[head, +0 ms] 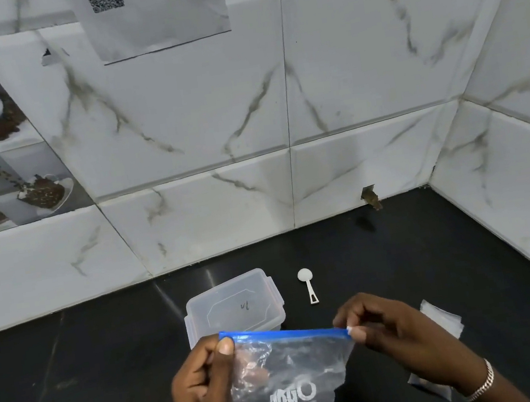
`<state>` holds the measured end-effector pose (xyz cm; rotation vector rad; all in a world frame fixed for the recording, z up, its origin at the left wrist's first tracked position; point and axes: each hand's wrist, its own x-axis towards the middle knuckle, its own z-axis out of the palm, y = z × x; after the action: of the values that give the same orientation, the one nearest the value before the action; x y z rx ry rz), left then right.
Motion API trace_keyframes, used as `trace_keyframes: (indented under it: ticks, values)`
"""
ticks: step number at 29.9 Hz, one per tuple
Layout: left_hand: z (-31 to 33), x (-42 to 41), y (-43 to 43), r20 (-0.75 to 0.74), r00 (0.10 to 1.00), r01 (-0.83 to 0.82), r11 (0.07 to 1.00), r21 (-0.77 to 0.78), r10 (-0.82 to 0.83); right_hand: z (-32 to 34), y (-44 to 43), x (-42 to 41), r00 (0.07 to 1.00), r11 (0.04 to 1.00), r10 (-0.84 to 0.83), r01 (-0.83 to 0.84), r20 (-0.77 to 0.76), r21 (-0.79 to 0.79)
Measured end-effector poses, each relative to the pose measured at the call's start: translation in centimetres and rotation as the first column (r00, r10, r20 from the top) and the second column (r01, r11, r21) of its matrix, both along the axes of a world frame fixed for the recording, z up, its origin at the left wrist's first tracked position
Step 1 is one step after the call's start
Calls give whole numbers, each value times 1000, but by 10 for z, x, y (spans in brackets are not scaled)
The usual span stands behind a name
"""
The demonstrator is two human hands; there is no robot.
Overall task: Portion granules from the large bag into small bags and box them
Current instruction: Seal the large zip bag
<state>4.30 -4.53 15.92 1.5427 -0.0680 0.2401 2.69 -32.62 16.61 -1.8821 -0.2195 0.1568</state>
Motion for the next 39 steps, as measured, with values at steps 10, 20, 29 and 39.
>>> trace_keyframes:
  ticks: [10, 20, 29, 39]
  values:
    - [-52, 46, -72, -273, 866, 386, 907, -167, -419, -75, -9, 8, 833, 682, -296, 527, -468, 507]
    - [-64, 85, -133, -154, 923, 377, 910, 172, -353, -77, -61, 41, 809, 790, -530, 580, -254, 198]
    - [-69, 90, -123, -160, 947, 314, 909, 276, -278, -72, -67, 39, 850, 846, -526, 525, -21, 94]
    - [-75, 98, -120, -52, 959, 270, 846, 461, -278, -81, -68, 50, 854, 843, -519, 519, 36, -141]
